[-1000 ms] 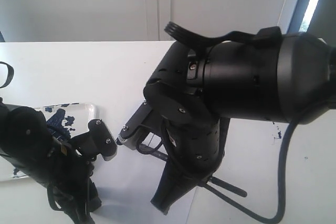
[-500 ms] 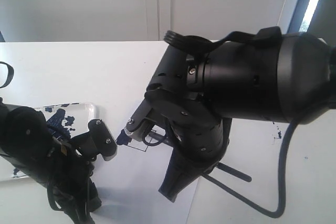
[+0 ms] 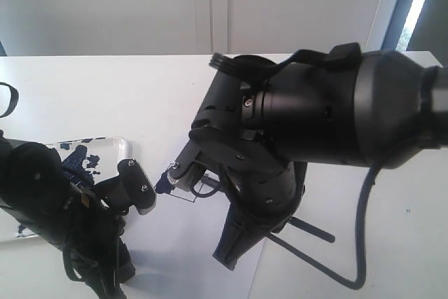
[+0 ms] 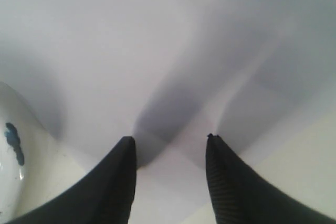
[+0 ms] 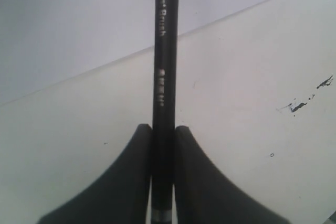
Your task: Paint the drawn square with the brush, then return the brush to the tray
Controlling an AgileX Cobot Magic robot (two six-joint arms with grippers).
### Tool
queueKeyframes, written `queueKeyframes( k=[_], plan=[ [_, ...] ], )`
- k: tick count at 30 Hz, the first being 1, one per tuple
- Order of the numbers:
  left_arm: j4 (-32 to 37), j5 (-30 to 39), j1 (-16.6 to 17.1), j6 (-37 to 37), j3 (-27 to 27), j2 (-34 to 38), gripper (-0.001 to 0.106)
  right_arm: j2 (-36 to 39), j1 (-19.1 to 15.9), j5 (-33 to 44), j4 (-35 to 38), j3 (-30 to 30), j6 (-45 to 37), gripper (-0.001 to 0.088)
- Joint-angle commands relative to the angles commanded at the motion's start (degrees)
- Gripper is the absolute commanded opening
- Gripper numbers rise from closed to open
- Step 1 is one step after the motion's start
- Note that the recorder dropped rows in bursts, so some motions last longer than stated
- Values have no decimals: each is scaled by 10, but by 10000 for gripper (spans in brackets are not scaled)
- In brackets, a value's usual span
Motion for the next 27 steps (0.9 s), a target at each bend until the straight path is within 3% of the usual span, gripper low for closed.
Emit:
queueKeyframes(
  k=[14,22,27],
  plan=[
    [0,0,0,0,0,0,478,1,0,18,74,0,-43,0],
    [0,0,0,0,0,0,478,0,0,46,76,0,-42,0],
    [0,1,0,0,0,0,478,0,0,46,36,0,-14,0]
  ],
)
